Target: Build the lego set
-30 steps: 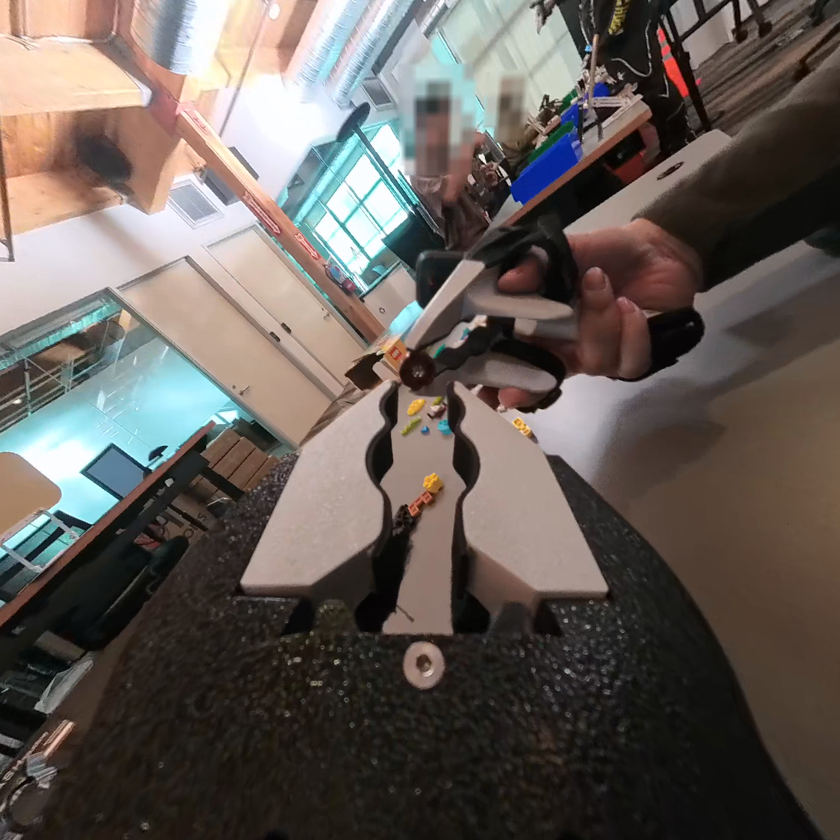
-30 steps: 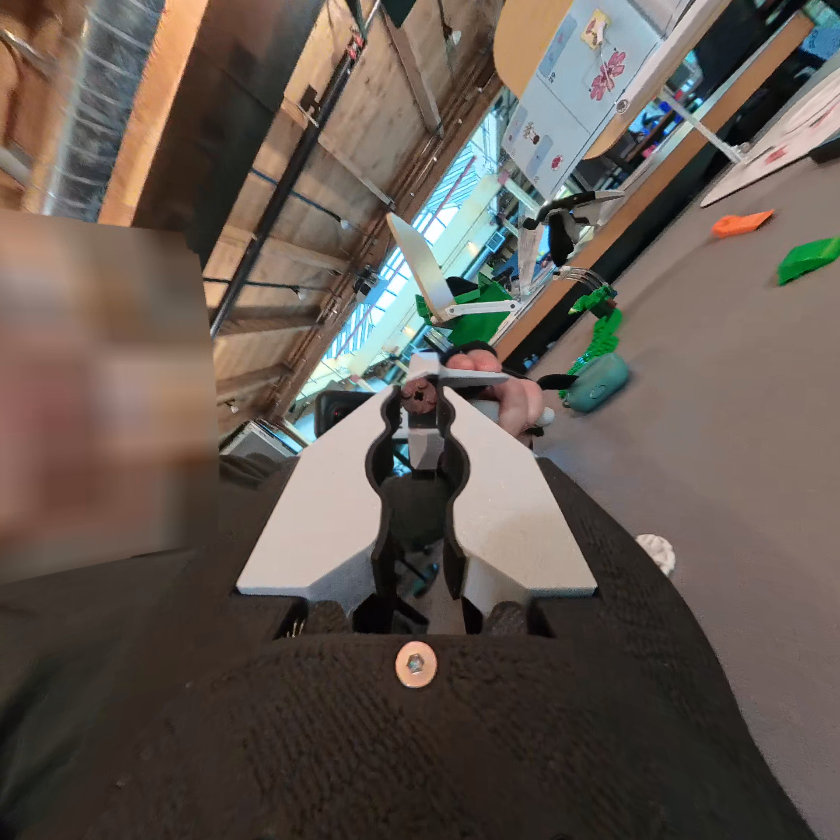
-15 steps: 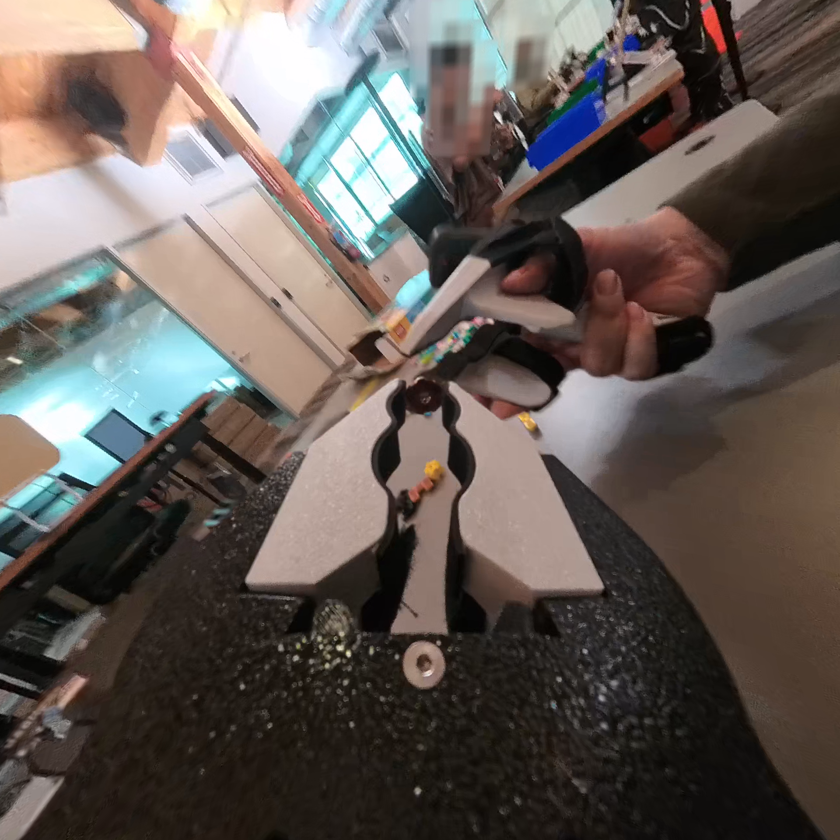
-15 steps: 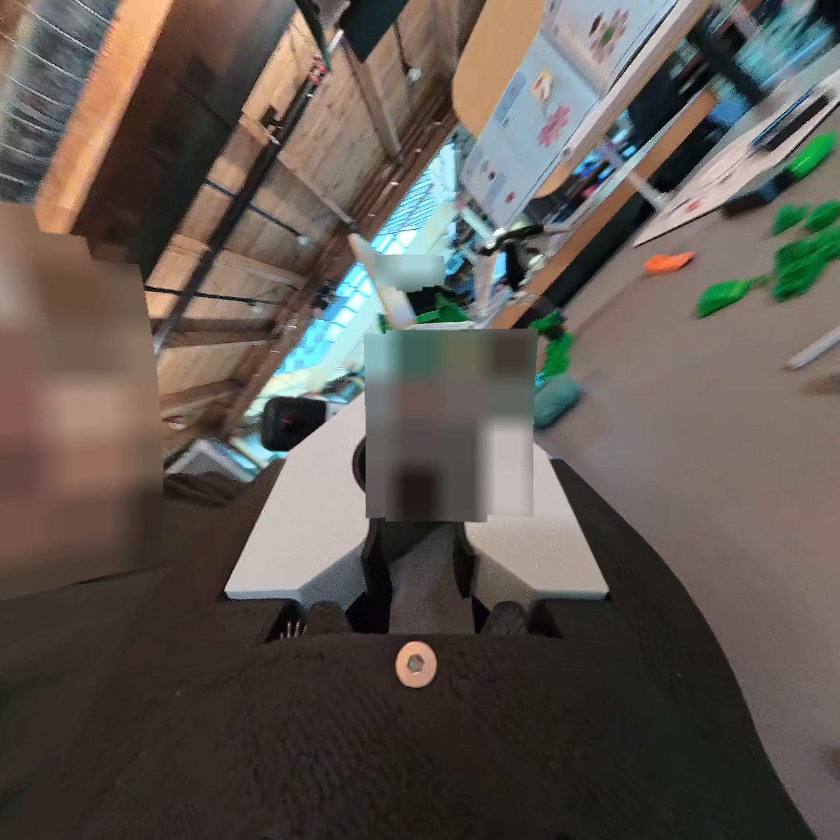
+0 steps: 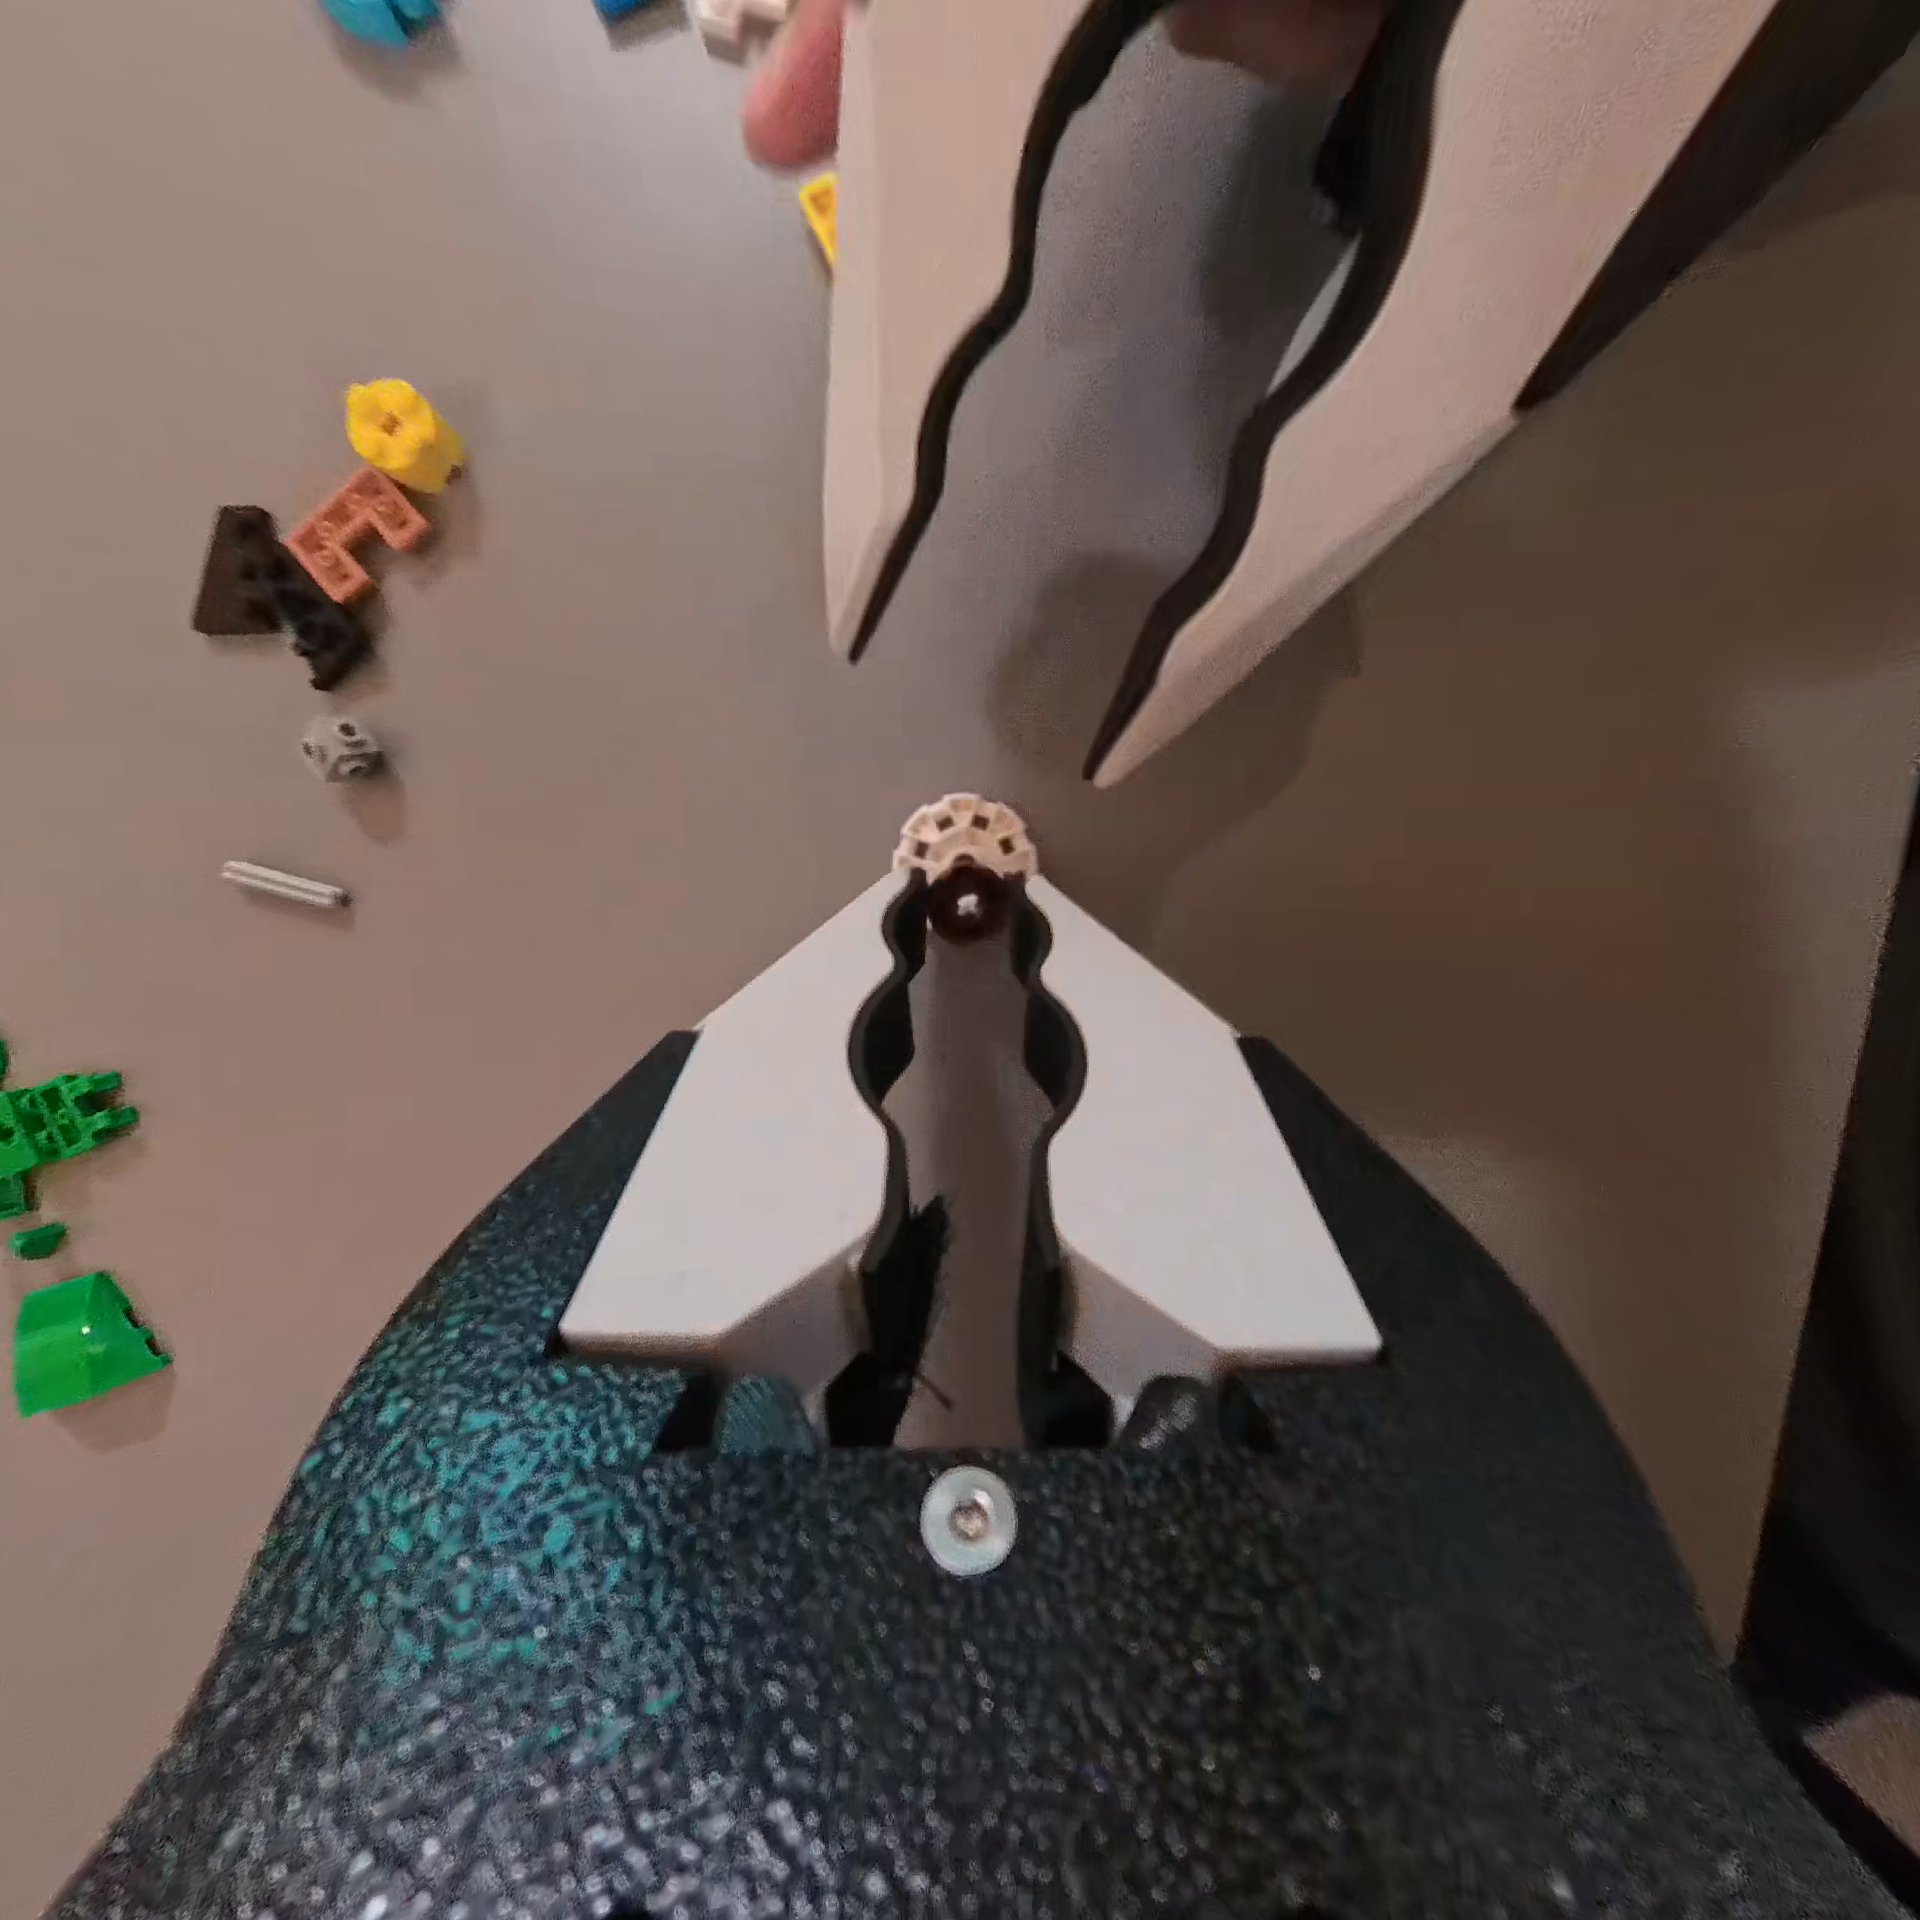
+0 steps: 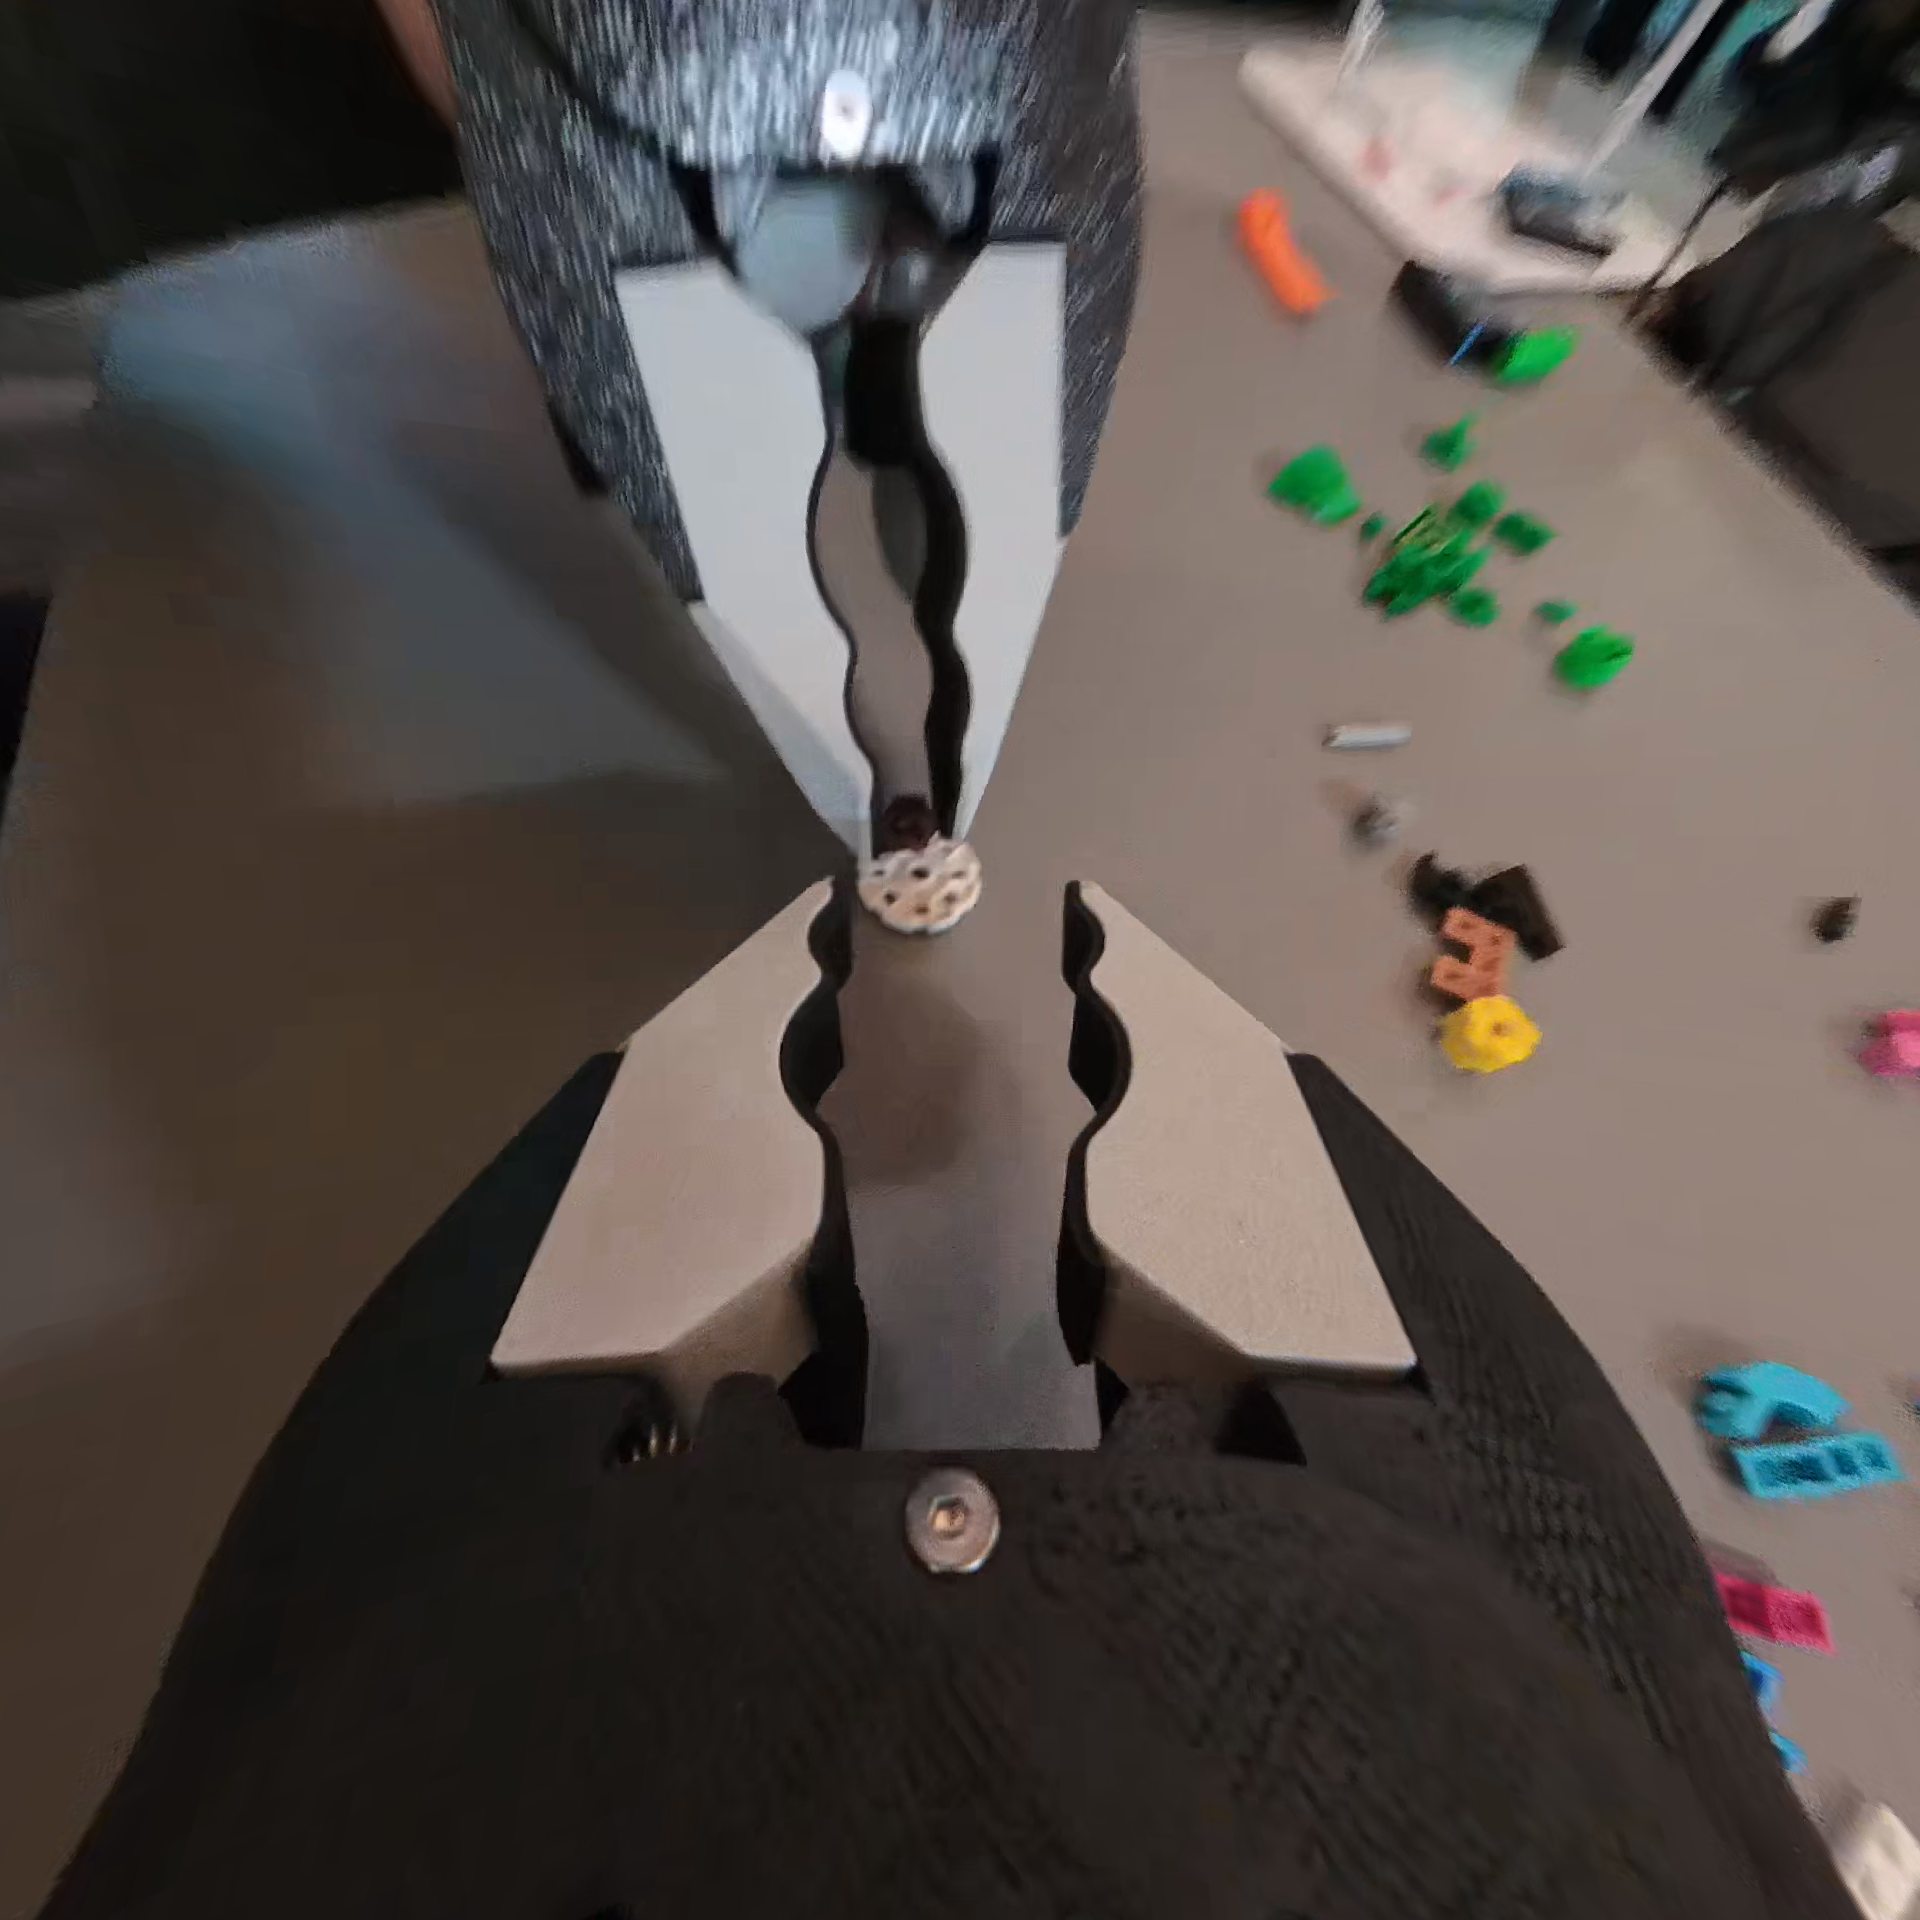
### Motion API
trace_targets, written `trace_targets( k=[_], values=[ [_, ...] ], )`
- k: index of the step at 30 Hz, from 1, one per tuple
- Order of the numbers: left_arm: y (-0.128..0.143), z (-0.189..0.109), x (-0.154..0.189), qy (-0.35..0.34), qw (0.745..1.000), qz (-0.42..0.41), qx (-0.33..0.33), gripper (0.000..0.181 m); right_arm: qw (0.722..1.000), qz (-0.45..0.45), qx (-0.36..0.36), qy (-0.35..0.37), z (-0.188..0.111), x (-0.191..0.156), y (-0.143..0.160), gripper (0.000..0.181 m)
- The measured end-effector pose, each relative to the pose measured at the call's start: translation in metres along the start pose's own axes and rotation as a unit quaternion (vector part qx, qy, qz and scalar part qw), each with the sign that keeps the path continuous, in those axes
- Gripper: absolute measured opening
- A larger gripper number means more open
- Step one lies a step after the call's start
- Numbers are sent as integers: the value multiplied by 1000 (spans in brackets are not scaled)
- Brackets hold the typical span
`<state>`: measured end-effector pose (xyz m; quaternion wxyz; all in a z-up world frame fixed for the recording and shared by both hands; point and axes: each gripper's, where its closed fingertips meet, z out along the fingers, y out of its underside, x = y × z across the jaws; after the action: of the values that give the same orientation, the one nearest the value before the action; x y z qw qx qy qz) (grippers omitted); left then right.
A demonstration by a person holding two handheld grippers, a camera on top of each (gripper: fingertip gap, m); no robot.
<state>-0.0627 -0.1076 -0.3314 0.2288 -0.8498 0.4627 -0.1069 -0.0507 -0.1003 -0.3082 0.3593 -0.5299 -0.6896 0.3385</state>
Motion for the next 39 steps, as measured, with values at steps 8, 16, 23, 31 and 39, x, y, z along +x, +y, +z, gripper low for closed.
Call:
trace_targets(
  k=[8,16,23,31,39],
  values=[
    [5,-6,1,10,1000,-4,-26,13,995,-4,-57,-77,25,-10,13,46],
    [3,-2,-3,0,1000,-13,-24,13,992,-5,-67,-103,32,-16,13,29],
    [-2,3,2,12,999,-17,-28,13,993,-1,-67,-95,31,-16,13,28],
    [-1,3,5,20,999,-25,-30,13,994,-1,-67,-92,31,-16,13,29],
    [6,-8,9,29,999,-27,11,44,994,-2,-67,-91,31,-16,13,29]
  ],
)
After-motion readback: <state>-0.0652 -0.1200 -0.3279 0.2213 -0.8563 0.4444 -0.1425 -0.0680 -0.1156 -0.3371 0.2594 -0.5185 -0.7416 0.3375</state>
